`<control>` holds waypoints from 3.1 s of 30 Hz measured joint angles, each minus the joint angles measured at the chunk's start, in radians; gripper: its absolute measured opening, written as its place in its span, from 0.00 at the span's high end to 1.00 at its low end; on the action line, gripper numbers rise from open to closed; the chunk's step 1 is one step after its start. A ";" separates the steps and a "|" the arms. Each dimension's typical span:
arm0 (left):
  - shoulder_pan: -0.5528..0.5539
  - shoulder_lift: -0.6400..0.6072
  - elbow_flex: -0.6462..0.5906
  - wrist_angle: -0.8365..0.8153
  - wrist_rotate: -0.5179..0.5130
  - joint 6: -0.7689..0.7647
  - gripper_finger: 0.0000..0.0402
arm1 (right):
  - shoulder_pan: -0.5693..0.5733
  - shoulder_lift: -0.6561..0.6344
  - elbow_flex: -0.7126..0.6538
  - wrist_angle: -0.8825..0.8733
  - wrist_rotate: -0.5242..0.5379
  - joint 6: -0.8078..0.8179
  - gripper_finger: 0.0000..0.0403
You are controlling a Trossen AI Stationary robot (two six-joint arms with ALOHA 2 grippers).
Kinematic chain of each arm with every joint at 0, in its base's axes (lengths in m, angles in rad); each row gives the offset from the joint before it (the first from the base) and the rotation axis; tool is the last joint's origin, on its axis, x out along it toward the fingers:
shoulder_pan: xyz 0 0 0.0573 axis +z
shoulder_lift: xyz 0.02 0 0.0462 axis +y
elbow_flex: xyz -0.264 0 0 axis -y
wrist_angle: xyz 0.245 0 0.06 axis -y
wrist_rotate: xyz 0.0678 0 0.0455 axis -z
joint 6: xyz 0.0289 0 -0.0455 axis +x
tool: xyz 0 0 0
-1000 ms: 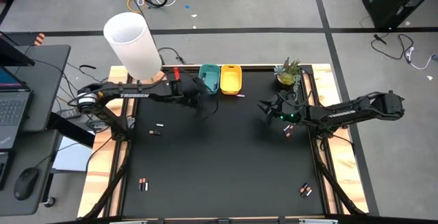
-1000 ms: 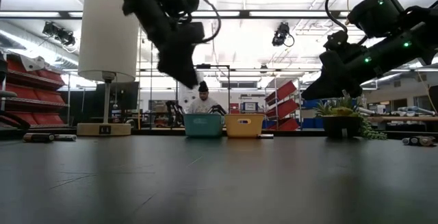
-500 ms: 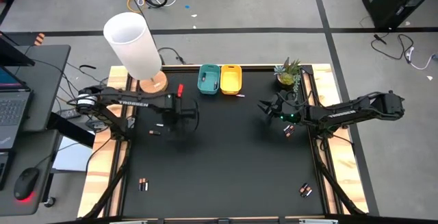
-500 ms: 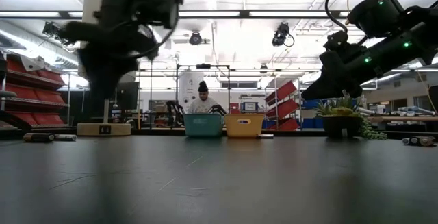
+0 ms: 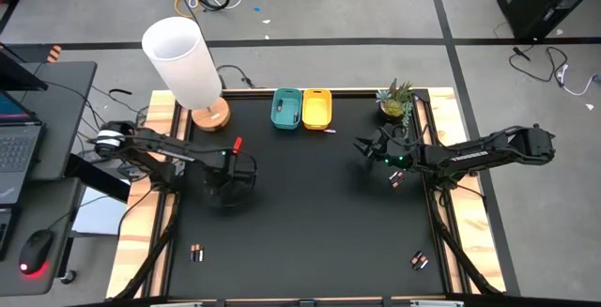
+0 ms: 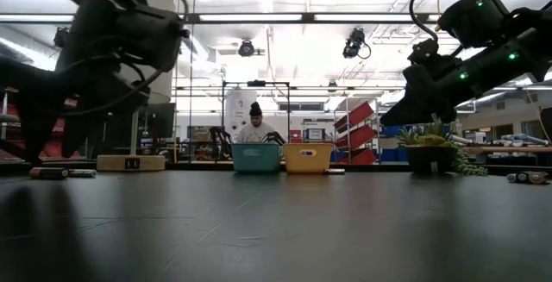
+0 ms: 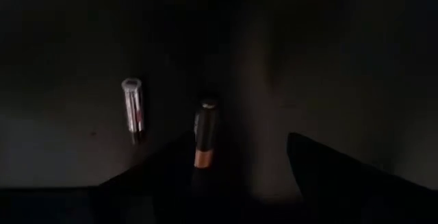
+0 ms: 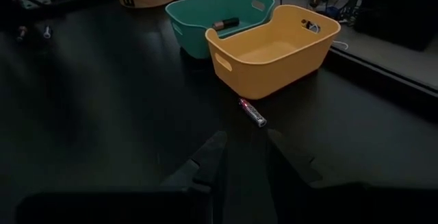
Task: Sort batteries
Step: Put the gold black battery into the blue bin
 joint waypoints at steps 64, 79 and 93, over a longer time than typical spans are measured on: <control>0.002 0.090 -0.053 0.098 0.010 -0.106 0.74 | 0.000 0.000 0.000 -0.010 0.000 -0.020 0.78; 0.005 0.090 0.016 0.020 0.029 -0.099 0.83 | 0.000 0.000 0.000 -0.010 0.000 -0.025 0.78; 0.133 0.090 0.278 0.086 -0.078 -0.028 0.83 | 0.000 0.000 0.000 -0.012 0.000 -0.025 0.78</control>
